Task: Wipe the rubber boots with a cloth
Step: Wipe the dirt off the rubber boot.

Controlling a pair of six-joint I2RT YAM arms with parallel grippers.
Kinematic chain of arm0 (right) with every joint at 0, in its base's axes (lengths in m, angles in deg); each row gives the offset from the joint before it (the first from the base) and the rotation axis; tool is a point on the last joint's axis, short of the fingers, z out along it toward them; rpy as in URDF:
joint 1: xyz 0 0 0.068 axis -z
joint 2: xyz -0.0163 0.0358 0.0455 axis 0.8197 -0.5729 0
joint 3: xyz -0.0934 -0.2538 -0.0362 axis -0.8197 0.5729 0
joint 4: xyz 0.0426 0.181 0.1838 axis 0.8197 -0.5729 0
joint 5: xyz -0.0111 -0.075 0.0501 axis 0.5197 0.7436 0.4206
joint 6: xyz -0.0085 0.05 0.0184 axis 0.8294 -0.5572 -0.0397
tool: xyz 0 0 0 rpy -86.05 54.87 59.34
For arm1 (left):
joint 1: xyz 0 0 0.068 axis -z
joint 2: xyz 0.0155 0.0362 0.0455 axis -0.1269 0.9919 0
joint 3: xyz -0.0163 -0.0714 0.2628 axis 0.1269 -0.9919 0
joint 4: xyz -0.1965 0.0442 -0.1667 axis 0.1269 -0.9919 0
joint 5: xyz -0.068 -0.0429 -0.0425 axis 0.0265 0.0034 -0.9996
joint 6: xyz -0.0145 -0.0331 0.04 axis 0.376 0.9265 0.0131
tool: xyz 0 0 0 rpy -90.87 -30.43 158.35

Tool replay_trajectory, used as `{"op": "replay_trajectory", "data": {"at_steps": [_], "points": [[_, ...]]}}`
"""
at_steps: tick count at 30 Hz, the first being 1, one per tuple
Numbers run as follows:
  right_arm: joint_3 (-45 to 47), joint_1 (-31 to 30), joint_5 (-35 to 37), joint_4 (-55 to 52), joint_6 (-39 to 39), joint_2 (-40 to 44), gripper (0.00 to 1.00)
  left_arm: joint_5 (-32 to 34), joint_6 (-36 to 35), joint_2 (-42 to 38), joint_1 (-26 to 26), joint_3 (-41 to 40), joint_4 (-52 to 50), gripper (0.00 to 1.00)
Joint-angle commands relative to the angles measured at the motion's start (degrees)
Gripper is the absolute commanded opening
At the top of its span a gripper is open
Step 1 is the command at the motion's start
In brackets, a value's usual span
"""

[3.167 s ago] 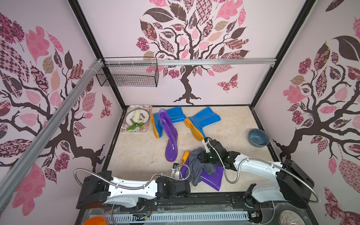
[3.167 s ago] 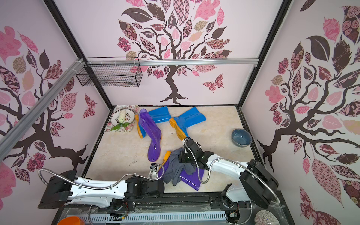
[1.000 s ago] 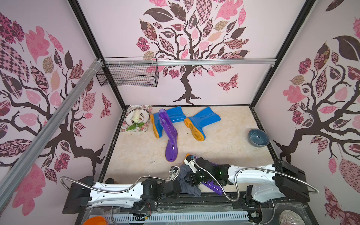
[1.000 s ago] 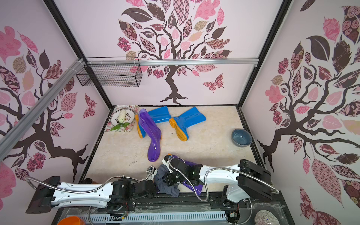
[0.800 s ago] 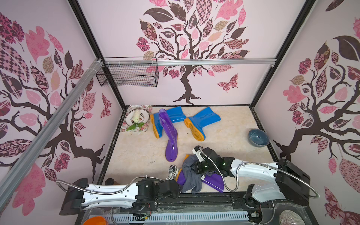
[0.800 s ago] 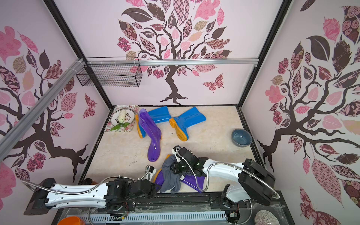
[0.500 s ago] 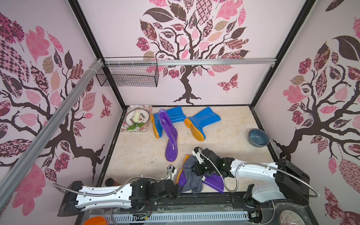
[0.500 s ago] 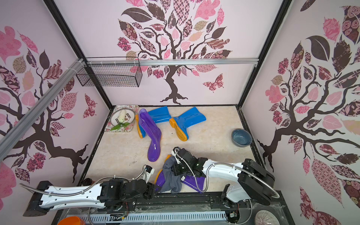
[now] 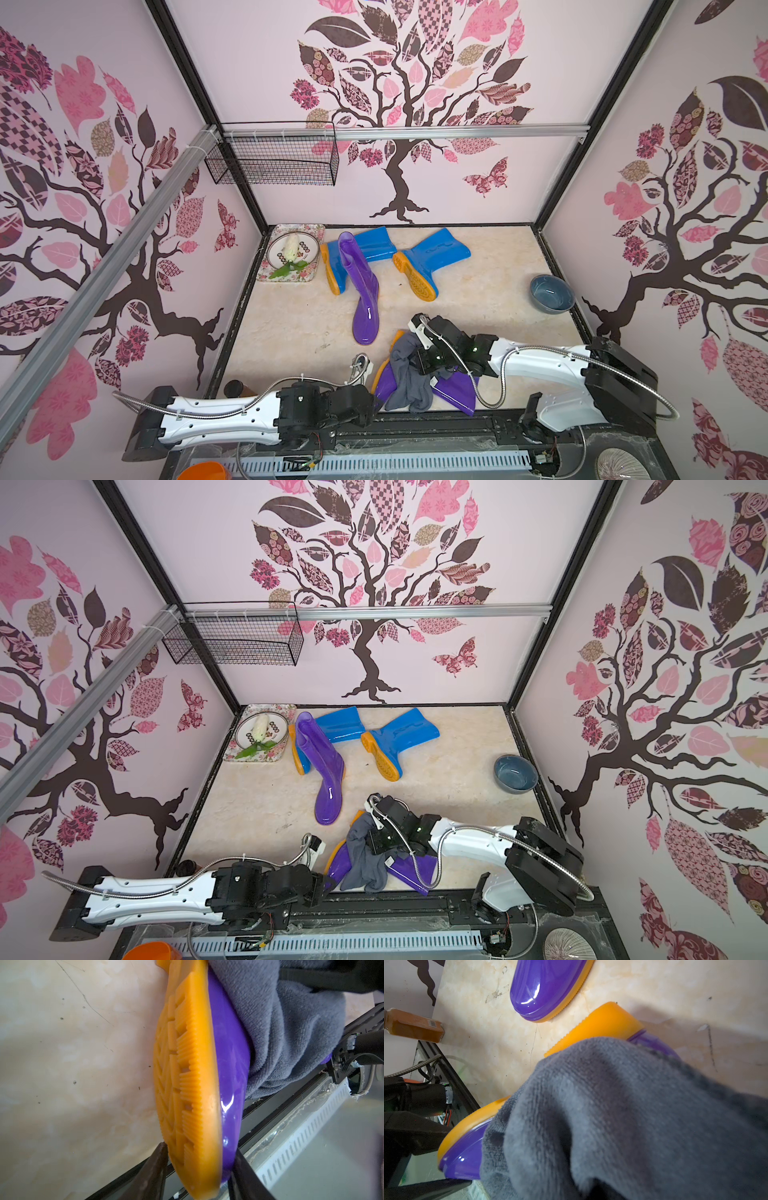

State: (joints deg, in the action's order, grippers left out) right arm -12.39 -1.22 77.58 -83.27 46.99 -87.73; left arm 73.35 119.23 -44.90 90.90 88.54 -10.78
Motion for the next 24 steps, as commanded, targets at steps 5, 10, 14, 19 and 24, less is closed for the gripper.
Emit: {"op": "replay_trajectory", "data": {"at_steps": [5,10,14,19,24], "points": [[-0.82,-0.22,0.66,-4.04,0.71,1.89,0.0,0.55,-1.27,0.68,0.06,0.51,-5.42,0.27],[1.42,-11.46,4.41,-1.69,-1.89,7.24,0.0,3.34,-2.18,-0.56,0.06,2.77,-6.52,0.22],[1.32,-18.65,0.49,6.5,-7.71,0.88,0.0,3.54,-3.08,0.78,0.06,3.34,-2.77,0.2],[-2.96,-21.65,0.51,10.13,-8.1,-4.62,0.0,2.58,-3.27,5.34,0.05,4.85,-0.32,0.17],[0.2,-11.17,1.34,7.37,-7.76,-0.68,0.0,1.77,-2.53,6.29,0.06,4.7,1.12,0.15]]}}
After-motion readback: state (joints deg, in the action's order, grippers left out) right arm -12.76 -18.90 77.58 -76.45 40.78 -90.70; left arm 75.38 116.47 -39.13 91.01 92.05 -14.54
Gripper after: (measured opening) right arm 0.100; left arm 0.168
